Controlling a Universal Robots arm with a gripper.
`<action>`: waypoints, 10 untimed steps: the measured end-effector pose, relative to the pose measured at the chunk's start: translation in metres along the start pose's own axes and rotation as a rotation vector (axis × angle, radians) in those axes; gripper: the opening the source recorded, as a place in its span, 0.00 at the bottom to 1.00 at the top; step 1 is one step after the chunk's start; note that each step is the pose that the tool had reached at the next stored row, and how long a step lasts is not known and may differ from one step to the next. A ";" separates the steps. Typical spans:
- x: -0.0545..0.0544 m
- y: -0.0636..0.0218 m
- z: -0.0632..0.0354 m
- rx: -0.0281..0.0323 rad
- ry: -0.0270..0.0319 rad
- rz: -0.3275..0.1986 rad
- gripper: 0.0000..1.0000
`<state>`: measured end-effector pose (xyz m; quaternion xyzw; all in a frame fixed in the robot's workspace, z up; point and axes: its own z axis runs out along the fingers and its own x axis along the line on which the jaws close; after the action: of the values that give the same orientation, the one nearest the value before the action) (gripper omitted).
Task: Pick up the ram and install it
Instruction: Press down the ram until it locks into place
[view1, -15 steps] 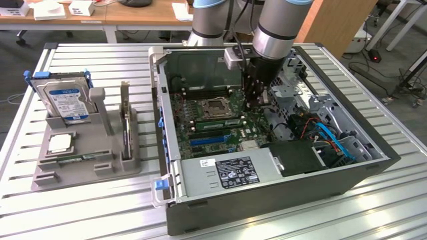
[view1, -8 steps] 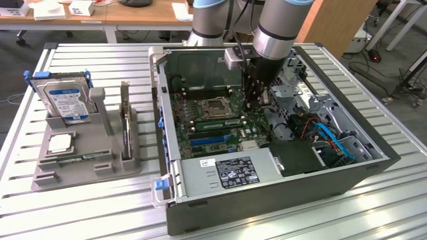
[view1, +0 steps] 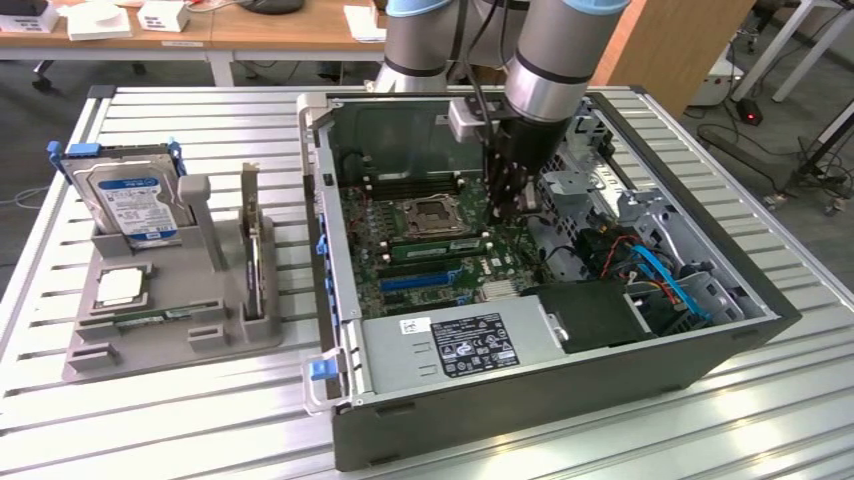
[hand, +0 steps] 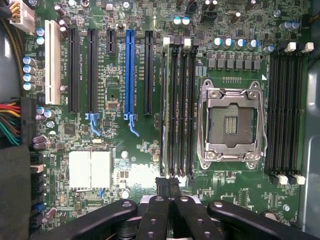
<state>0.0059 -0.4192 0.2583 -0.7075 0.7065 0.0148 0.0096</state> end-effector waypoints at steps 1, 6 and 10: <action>0.000 0.0000 0.0004 0.0000 -0.0001 0.000 0.09; 0.000 0.0000 0.0033 0.0000 -0.0001 0.000 0.09; 0.000 0.0000 0.0049 0.0000 -0.0001 0.000 0.09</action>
<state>0.0059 -0.4192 0.2534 -0.7075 0.7065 0.0148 0.0096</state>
